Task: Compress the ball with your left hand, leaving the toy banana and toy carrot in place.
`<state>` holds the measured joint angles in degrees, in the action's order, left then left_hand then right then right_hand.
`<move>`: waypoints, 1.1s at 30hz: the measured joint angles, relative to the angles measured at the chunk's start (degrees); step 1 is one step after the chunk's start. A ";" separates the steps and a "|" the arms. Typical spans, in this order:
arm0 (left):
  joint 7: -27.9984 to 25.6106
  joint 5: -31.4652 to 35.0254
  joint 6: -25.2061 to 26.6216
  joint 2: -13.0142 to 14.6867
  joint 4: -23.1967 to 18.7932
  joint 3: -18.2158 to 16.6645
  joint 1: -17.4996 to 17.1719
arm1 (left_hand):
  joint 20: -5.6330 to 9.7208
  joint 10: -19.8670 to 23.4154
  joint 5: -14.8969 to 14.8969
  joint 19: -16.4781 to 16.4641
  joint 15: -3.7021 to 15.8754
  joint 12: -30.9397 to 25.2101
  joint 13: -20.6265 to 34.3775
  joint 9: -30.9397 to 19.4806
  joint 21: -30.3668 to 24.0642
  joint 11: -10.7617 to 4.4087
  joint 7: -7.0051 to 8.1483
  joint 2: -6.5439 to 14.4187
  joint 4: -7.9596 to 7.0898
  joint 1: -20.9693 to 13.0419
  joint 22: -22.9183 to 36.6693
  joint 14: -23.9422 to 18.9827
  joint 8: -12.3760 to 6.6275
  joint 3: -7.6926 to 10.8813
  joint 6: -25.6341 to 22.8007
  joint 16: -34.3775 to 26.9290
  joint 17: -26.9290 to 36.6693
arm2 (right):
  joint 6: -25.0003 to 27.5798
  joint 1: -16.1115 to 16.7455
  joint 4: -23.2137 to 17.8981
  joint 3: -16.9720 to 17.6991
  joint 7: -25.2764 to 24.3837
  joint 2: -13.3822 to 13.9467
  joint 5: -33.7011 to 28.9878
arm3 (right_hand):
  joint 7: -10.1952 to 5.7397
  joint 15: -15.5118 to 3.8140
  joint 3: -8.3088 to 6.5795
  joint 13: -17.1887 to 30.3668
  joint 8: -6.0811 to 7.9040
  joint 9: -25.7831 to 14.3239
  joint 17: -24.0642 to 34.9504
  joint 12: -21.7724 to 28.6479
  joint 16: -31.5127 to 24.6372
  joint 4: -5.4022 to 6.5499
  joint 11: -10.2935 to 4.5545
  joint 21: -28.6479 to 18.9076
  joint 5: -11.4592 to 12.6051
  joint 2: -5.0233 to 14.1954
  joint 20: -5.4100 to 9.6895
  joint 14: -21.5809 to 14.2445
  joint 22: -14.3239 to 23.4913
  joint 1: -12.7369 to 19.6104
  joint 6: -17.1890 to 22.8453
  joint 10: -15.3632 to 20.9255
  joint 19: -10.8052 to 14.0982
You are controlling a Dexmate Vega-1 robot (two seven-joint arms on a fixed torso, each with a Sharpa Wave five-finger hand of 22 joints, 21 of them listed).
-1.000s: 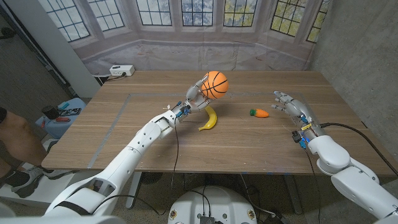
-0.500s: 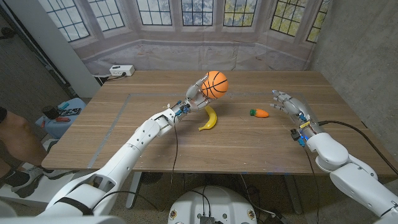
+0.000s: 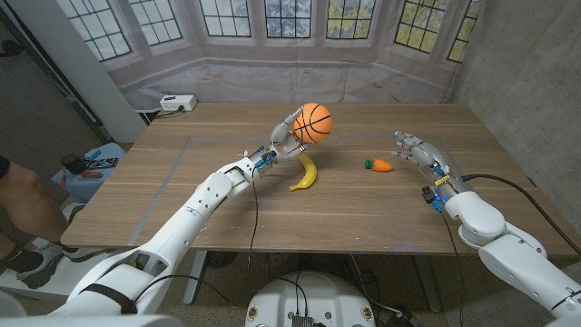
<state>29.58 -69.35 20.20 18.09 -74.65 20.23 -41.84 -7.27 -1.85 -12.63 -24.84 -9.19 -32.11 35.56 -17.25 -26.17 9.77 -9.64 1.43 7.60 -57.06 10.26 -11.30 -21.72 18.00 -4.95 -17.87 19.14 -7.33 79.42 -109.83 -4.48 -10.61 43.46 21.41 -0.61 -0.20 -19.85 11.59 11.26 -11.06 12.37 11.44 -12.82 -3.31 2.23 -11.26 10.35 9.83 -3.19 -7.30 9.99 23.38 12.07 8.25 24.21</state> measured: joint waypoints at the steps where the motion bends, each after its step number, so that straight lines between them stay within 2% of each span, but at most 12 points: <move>1: 0.01 0.00 0.12 0.00 0.07 0.00 0.06 | 0.02 0.56 0.00 -0.02 0.17 0.00 0.00 0.07 0.00 -0.25 -0.09 0.06 0.03 -0.10 0.00 -0.44 0.00 0.03 -0.51 -0.23 0.00 | 0.04 0.00 0.00 0.00 0.00 0.00 0.02 | 0.00 0.00 0.00 0.00 0.00 0.00 0.00 0.00 0.00 0.00 0.00 0.00 0.00 0.00 0.00 0.00 0.00 0.00 0.00 0.00 0.00; 5: -0.34 0.00 0.44 -0.04 0.11 -0.11 0.13 | 0.88 3.05 0.05 -1.43 1.09 -0.90 0.00 0.25 0.01 -1.28 -0.02 0.04 0.97 -1.47 0.22 -2.59 -0.45 0.49 -3.09 -1.11 0.10 | 0.30 -0.50 0.12 -0.38 0.00 0.17 0.11 | 0.00 0.00 0.00 0.00 0.00 0.00 0.00 0.00 0.00 0.00 0.00 0.00 0.00 0.00 -0.04 0.00 0.00 0.00 0.00 0.00 0.04; 10: -1.74 -0.02 0.64 -0.19 0.10 -0.30 0.13 | 2.08 6.59 0.08 -3.98 2.63 -2.01 -0.07 0.32 -1.04 -2.56 -0.01 0.51 1.44 -2.80 0.29 -5.94 -1.59 0.80 -6.75 -2.63 0.38 | 0.44 -0.93 0.18 -0.68 0.00 0.36 0.16 | 0.00 0.00 0.00 0.00 0.00 0.00 0.00 0.00 0.00 0.00 0.00 0.00 0.00 0.00 -0.20 0.00 0.00 0.00 0.00 0.00 0.21; 15: -3.78 -0.19 0.78 -0.49 -0.36 -0.71 -0.12 | 3.00 10.52 0.28 -6.16 4.07 -3.40 -0.15 0.24 -2.10 -3.45 0.13 -0.44 1.91 -3.88 0.30 -9.89 -2.90 1.27 -10.77 -4.44 0.89 | 0.94 -1.43 0.27 -0.99 -0.17 0.55 0.31 | 0.00 0.00 0.00 0.00 0.00 0.00 0.00 0.00 0.00 0.00 0.00 0.00 0.00 0.00 -0.20 0.00 0.00 0.00 0.00 0.00 0.21; 16: -4.25 -0.25 0.82 -0.49 -0.36 -0.71 -0.12 | 3.28 11.51 0.28 -7.08 4.98 -3.78 -0.14 0.16 -2.44 -3.82 0.22 -0.83 1.92 -4.27 0.30 -10.97 -3.23 1.27 -11.72 -4.85 1.06 | 0.94 -1.56 0.30 -1.08 -0.17 0.58 0.31 | 0.00 0.00 -0.02 0.00 0.00 0.00 0.00 0.00 0.00 -0.02 0.00 0.00 0.00 0.00 -0.20 0.00 0.00 0.00 0.00 0.00 0.21; 18: -4.79 -0.34 0.86 -0.49 -0.36 -0.71 -0.12 | 3.52 13.27 0.30 -8.11 4.51 -4.32 -0.14 -0.09 -2.92 -4.17 0.41 -1.29 1.99 -4.74 0.30 -11.70 -3.87 1.19 -13.55 -5.81 1.40 | 0.94 -1.72 0.34 -1.21 -0.17 0.63 0.31 | 0.00 0.00 -0.18 0.00 0.00 0.00 0.00 0.00 0.00 -0.18 0.00 0.00 0.00 0.00 -0.20 0.00 0.00 0.00 0.00 0.00 0.21; 19: -5.36 -0.45 0.89 -0.66 -0.85 -1.04 -0.40 | 3.82 14.08 0.34 -8.99 5.50 -4.64 -0.14 -0.19 -3.33 -4.51 0.50 -1.48 1.99 -4.93 0.30 -13.09 -4.21 1.19 -14.41 -6.17 1.53 | 1.22 -1.86 0.37 -1.31 -0.23 0.67 0.37 | 0.00 0.00 -0.18 0.00 0.00 0.00 0.00 0.00 0.00 -0.18 0.00 0.00 0.00 0.00 -0.20 0.00 0.00 0.00 0.00 0.00 0.21; 22: -6.24 -0.59 0.94 -0.66 -0.85 -1.04 -0.40 | 3.88 16.38 0.49 -9.70 5.01 -5.31 -0.13 -0.51 -3.99 -4.96 0.59 -2.15 1.99 -5.60 0.40 -13.60 -4.85 1.19 -16.25 -7.42 2.18 | 1.22 -2.18 0.43 -1.51 -0.23 0.73 0.37 | 0.00 0.00 -0.18 0.00 0.00 0.00 0.00 0.00 0.00 -0.18 0.00 0.00 0.00 0.00 -0.20 0.00 0.00 0.00 0.00 0.00 0.21; 25: -7.44 -0.71 1.06 -0.69 -1.18 -1.31 -0.59 | 4.10 19.16 0.37 -10.76 5.37 -6.21 -0.13 -0.88 -5.05 -5.89 1.00 -2.71 2.23 -6.16 0.56 -15.31 -5.80 1.43 -18.54 -8.56 2.79 | 1.45 -2.59 0.50 -1.83 -0.31 0.80 0.40 | 0.00 0.00 -0.17 0.00 0.00 0.00 0.00 0.00 0.00 -0.17 0.00 0.00 0.00 0.00 -0.20 0.00 0.00 0.00 0.00 0.00 0.21; 33: -11.06 -1.50 1.34 -0.69 -1.18 -1.31 -0.59 | 3.08 25.08 0.06 -12.76 5.92 -8.01 0.37 -2.27 -8.35 -8.15 2.28 -5.03 2.84 -8.48 0.79 -18.84 -8.68 1.93 -23.97 -11.49 4.60 | 1.45 -3.61 0.56 -2.66 -0.31 0.91 0.40 | 0.00 0.00 -0.17 0.00 0.00 0.00 0.00 0.00 0.00 -0.17 -0.21 0.00 0.00 0.00 -0.19 0.00 0.00 0.00 0.00 0.21 0.21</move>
<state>18.52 -70.84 21.54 17.40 -75.83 18.91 -42.43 -4.19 23.22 -12.57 -37.61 -3.27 -40.13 35.93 -19.52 -34.52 1.61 -7.36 -3.60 10.44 -65.54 11.05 -30.14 -30.39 19.94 -28.92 -29.36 23.74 -5.88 75.80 -109.27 -7.14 -10.92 44.37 21.80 -0.60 -0.19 -20.02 11.59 11.26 -11.06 12.37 11.44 -12.82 -3.48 2.01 -11.26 10.35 9.83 -3.38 -7.30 9.98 23.38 12.07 8.46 24.41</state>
